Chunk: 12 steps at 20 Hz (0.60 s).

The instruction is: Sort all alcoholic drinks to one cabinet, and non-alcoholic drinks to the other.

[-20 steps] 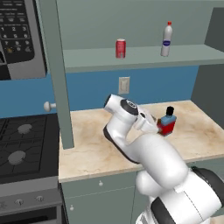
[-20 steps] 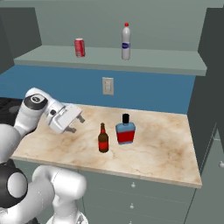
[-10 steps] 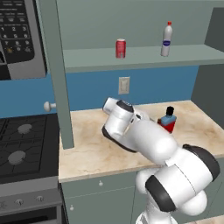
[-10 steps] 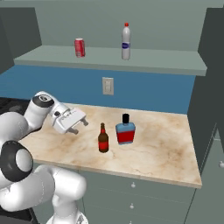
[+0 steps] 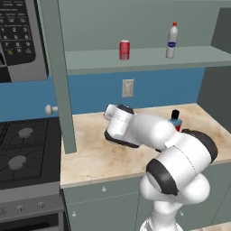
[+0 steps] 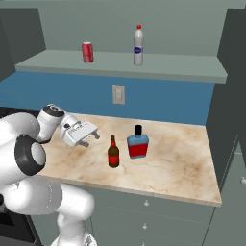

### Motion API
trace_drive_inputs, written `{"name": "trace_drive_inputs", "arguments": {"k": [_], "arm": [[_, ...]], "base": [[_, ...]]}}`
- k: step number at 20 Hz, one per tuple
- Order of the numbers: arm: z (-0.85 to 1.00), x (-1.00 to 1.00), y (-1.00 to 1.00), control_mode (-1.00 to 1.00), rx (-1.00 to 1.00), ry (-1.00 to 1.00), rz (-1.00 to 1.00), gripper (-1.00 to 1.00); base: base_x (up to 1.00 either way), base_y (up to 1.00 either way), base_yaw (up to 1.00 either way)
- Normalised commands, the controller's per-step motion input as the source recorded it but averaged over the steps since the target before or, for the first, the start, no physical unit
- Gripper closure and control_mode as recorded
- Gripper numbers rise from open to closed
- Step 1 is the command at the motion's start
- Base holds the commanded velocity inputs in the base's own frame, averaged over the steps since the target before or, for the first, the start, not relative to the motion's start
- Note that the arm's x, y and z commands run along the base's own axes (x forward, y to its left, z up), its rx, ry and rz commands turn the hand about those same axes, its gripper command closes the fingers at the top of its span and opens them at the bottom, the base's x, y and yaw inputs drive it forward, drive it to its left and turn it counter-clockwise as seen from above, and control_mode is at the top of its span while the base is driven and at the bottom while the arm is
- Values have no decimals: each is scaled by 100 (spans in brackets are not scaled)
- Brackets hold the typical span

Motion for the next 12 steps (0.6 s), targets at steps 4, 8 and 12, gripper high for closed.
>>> {"name": "trace_drive_inputs", "arguments": {"k": [4, 8, 12], "arm": [[-16, 6, -6, -100, -2, 0, 0, -100], [-8, 3, -3, -100, 0, -1, 0, -100], [-2, 5, -2, -100, 0, -1, 0, -100]], "base": [[0, 0, 0], [0, 0, 0], [0, 0, 0]]}}
